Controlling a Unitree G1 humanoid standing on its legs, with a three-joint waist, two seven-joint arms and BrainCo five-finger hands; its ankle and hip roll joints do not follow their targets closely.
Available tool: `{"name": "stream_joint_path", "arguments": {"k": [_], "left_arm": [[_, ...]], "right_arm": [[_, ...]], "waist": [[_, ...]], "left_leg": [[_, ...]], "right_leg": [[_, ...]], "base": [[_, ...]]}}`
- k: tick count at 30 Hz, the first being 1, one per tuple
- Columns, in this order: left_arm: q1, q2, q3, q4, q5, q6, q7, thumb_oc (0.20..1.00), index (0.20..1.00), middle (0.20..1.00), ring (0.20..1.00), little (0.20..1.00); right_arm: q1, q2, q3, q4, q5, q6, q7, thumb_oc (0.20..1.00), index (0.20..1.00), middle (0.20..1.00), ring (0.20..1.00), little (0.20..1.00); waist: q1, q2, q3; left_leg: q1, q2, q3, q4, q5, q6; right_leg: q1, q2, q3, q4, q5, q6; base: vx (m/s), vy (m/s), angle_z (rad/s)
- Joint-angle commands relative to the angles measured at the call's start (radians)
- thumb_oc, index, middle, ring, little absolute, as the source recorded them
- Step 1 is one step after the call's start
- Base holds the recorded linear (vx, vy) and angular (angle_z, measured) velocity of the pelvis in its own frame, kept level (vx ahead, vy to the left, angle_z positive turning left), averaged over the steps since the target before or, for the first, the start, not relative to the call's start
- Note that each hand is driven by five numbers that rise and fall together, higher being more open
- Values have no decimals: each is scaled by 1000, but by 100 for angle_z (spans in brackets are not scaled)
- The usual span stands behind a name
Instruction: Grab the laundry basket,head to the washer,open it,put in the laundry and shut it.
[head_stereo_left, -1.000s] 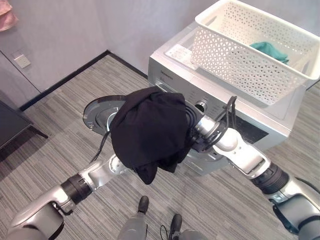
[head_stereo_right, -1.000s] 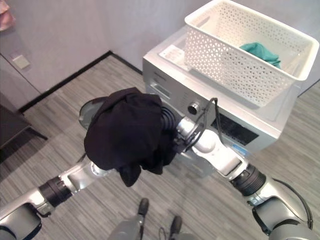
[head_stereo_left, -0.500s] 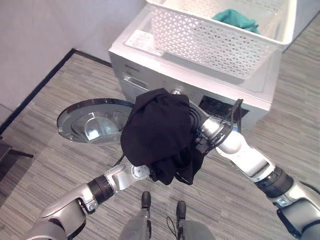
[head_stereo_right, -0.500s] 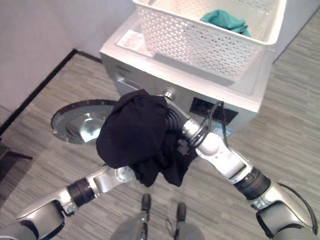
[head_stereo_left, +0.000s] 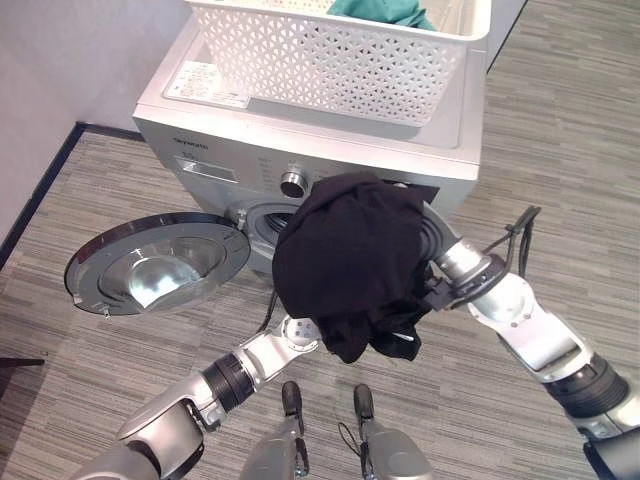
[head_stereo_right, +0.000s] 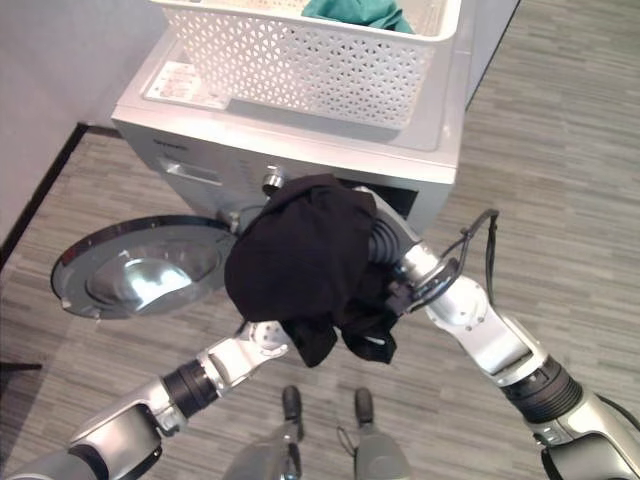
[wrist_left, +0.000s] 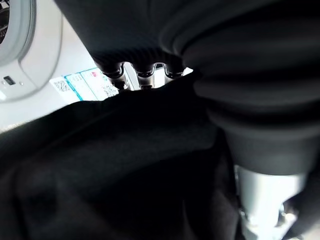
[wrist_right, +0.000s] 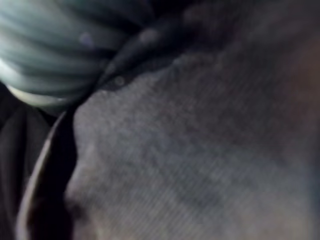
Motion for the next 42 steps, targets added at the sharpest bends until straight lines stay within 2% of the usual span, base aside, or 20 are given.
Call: {"name": "stream_joint_path", "arguments": {"k": [1,4,10,11,12,13,14,20,34,35,36,37,42], "left_arm": [[3,-81,12,35,-83,-32,-2,1000,1000,1000,1000,1000],[46,-91,34,33,-156,-22,0,1000,1000,1000,1000,1000],[46,-109,25,51,-137,-29,15,1000,1000,1000,1000,1000],[45,-129,27,73,-138,-32,33,730,730,730,730,730],[47,-144,30,84,-142,-30,45,291,291,291,291,291],[47,-144,30,84,-142,-30,45,200,200,200,200,200],[56,-147,50,72,-142,-33,72,200,200,200,200,200],[97,-145,98,76,-143,-31,136,200,200,200,200,200],[187,-80,193,45,-79,-59,172,200,200,200,200,200],[191,-81,194,49,-78,-60,171,200,200,200,200,200],[197,-68,204,51,-76,-60,162,200,200,200,200,200],[204,-56,213,46,-70,-62,157,200,200,200,200,200],[281,-20,284,41,-100,-72,141,200,200,200,200,200]], "right_arm": [[5,13,-66,-103,-26,-43,-17,200,200,200,200,200],[53,41,-89,-105,-33,-39,-31,200,200,200,200,200],[83,71,-90,-97,-32,-42,-40,200,200,200,200,200],[92,87,-84,-88,-26,-41,-50,200,200,200,200,200],[94,107,-80,-82,-23,-41,-59,200,200,200,200,200],[94,107,-80,-82,-23,-41,-59,200,200,200,200,200],[117,139,-69,-75,-18,-42,-74,200,200,200,200,200],[143,182,-34,-52,-15,-34,-96,200,200,200,200,200],[248,151,-55,-30,0,-42,-77,200,200,200,200,200],[257,150,-57,-28,0,-42,-75,282,282,282,282,282],[264,142,-61,-30,-1,-43,-66,558,558,558,558,558],[271,132,-64,-32,1,-43,-55,1000,1000,1000,1000,1000],[327,92,-86,-33,31,-59,-4,1000,1000,1000,1000,1000]], "waist": [[4,-48,-66],[9,-48,-70],[13,-53,-72],[17,-56,-71],[18,-58,-69],[18,-58,-69],[26,-60,-68],[44,-70,-73],[54,-82,-89],[53,-83,-90],[52,-84,-92],[53,-84,-94],[57,-86,-100]], "left_leg": [[-24,47,10,5,-53,-13],[-25,46,5,3,-51,-13],[-27,46,-1,3,-51,-15],[-27,47,-1,3,-49,-16],[-28,47,-3,3,-49,-16],[-28,47,-3,3,-49,-16],[-29,49,-8,3,-45,-17],[-19,50,-20,3,-43,-15],[-3,54,-16,3,-48,-16],[-3,54,-16,3,-48,-17],[-2,56,-14,3,-48,-18],[-1,56,-13,3,-48,-18],[1,57,-12,3,-51,-20]], "right_leg": [[-5,-94,19,77,-104,83],[1,-95,10,73,-102,83],[7,-95,2,68,-101,82],[10,-95,-3,68,-102,81],[11,-94,-5,69,-104,80],[11,-94,-5,69,-104,80],[14,-91,-14,76,-110,78],[26,-86,-21,86,-117,73],[42,-84,-31,90,-127,72],[43,-84,-31,90,-127,72],[44,-83,-32,90,-128,72],[45,-84,-32,89,-128,72],[49,-83,-37,86,-127,74]], "base": [[0,0,0],[0,0,0],[-1,-6,2],[-15,-25,3],[-15,-25,7],[-18,-48,19],[-9,-35,22],[5,-27,10],[4,-3,3],[0,0,0],[0,0,0],[32,-16,0],[6,-3,0]]}}
